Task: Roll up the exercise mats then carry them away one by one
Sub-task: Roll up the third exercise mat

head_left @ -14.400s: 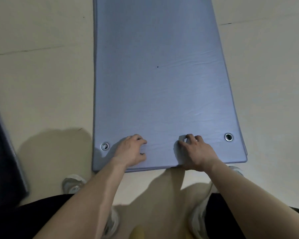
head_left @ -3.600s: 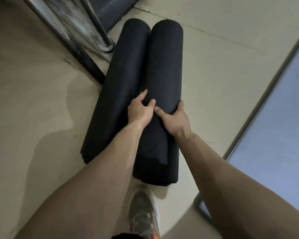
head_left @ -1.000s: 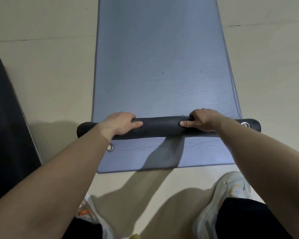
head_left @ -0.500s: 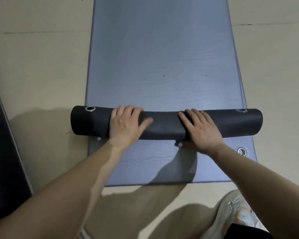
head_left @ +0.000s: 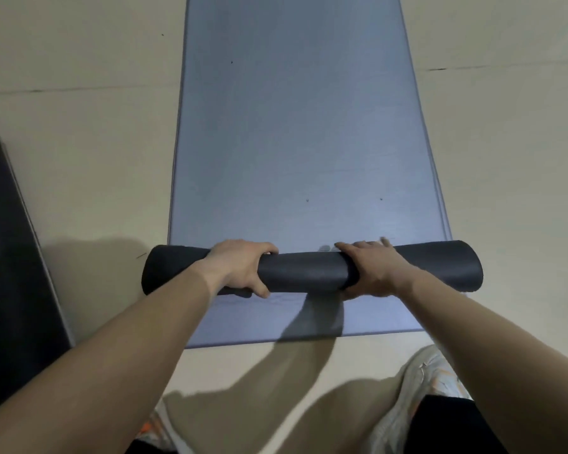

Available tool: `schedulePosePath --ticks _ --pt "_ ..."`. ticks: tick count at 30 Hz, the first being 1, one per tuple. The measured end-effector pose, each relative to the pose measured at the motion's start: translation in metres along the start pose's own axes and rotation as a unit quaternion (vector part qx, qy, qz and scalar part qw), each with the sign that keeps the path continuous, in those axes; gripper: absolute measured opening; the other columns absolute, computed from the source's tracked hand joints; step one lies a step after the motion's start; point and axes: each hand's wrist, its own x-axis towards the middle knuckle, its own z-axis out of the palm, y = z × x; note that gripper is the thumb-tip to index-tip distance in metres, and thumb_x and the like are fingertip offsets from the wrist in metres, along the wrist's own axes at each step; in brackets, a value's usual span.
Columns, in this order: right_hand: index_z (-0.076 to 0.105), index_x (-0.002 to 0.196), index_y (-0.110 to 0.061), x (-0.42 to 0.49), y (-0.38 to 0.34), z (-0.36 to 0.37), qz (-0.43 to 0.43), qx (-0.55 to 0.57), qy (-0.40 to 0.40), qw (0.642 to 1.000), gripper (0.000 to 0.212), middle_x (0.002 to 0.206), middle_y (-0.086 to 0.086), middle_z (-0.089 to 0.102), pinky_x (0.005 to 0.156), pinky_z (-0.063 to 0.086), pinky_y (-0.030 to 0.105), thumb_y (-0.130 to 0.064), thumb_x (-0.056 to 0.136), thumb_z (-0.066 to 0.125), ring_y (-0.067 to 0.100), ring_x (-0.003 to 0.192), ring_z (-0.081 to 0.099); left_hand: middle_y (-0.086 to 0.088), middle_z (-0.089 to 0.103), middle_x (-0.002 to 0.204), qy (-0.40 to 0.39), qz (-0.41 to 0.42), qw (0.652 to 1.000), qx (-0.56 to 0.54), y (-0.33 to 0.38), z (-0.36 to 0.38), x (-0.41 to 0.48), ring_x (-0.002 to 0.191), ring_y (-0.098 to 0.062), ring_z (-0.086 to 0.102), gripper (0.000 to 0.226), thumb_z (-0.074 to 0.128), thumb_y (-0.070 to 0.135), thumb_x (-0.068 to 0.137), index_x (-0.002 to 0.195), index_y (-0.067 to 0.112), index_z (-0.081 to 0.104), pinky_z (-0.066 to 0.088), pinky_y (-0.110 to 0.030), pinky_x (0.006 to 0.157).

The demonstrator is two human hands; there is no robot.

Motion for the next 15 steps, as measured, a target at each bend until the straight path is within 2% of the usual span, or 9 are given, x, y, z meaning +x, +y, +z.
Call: schedulePosePath --ticks 2,4,5,6,8,10,11,13,15 --pt "0.026 0.159 -0.027 -0.021 -0.004 0.025 0.030 -0.042 0.117 0.992 0.089 0.157 0.005 0.043 0.122 0.017 0.065 -0.065 0.089 0.063 0.033 0.146 0.038 0.012 0.065 0.123 -0.053 0.002 0.997 -0.065 -0.003 -0.011 0.006 0.104 -0.016 0.058 0.085 0.089 0.055 0.061 0.136 0.047 0.049 0.048 -0.036 0.088" --pt "0.033 0.155 -0.025 -0.029 -0.001 0.047 0.021 -0.049 0.210 0.976 0.072 0.152 0.009 0.048 0.119 0.021 0.064 -0.060 0.096 0.050 0.038 0.142 0.041 0.012 0.066 0.126 -0.084 0.004 0.988 -0.126 -0.007 -0.027 0.010 0.112 -0.018 0.061 0.076 0.091 0.051 0.061 0.128 0.048 0.056 0.048 -0.039 0.097" --pt "0.033 0.155 -0.026 -0.027 0.003 0.050 0.004 -0.040 0.218 0.975 0.069 0.150 0.010 0.049 0.118 0.022 0.061 -0.061 0.098 0.043 0.038 0.140 0.042 0.011 0.065 0.129 -0.071 0.001 0.989 -0.127 -0.006 -0.030 0.009 0.116 -0.019 0.060 0.075 0.091 0.050 0.063 0.129 0.046 0.057 0.048 -0.038 0.099" --pt "0.032 0.157 -0.027 -0.020 0.008 0.046 -0.012 -0.034 0.209 0.977 0.070 0.150 0.011 0.050 0.116 0.022 0.058 -0.064 0.098 0.035 0.038 0.139 0.043 0.009 0.061 0.135 -0.020 -0.013 0.994 -0.107 -0.005 -0.029 0.006 0.121 -0.021 0.057 0.078 0.090 0.053 0.064 0.134 0.043 0.056 0.046 -0.039 0.101" --pt "0.034 0.158 -0.028 0.000 0.021 0.023 -0.039 -0.034 0.186 0.981 0.076 0.147 0.011 0.052 0.111 0.027 0.056 -0.069 0.096 0.021 0.037 0.134 0.046 0.002 0.054 0.140 0.190 -0.074 0.978 -0.033 0.003 -0.008 -0.005 0.125 -0.028 0.052 0.078 0.086 0.056 0.069 0.138 0.036 0.055 0.043 -0.044 0.102" --pt "0.042 0.154 -0.028 0.019 0.026 -0.005 -0.036 -0.034 0.195 0.980 0.076 0.144 0.011 0.052 0.110 0.029 0.056 -0.070 0.095 0.019 0.037 0.133 0.046 -0.009 0.059 0.133 0.398 -0.057 0.915 0.033 0.017 0.030 -0.011 0.119 -0.037 0.056 0.057 0.085 0.043 0.078 0.128 0.023 0.064 0.045 -0.053 0.100" --pt "0.049 0.147 -0.028 0.023 0.025 -0.012 -0.019 -0.027 0.219 0.975 0.071 0.142 0.011 0.053 0.109 0.028 0.056 -0.070 0.095 0.023 0.038 0.132 0.046 -0.014 0.060 0.134 0.447 -0.039 0.893 0.039 0.020 0.043 -0.009 0.122 -0.041 0.056 0.054 0.082 0.040 0.082 0.128 0.018 0.064 0.044 -0.057 0.104" --pt "0.060 0.130 -0.021 0.024 0.018 -0.003 0.006 -0.024 0.292 0.956 0.064 0.135 0.014 0.056 0.105 0.031 0.056 -0.066 0.094 0.034 0.041 0.126 0.051 -0.018 0.047 0.151 0.405 -0.035 0.913 0.041 0.017 0.046 0.002 0.141 -0.041 0.040 0.077 0.069 0.061 0.084 0.144 0.016 0.052 0.027 -0.058 0.119" --pt "0.056 0.138 -0.012 0.022 0.011 0.018 0.010 -0.059 0.320 0.946 0.075 0.145 0.019 0.052 0.109 0.027 0.059 -0.068 0.088 0.051 0.044 0.133 0.048 -0.012 0.030 0.163 0.304 -0.048 0.949 0.063 0.010 0.027 0.016 0.151 -0.035 0.022 0.109 0.054 0.086 0.074 0.157 0.020 0.030 0.010 -0.050 0.125"
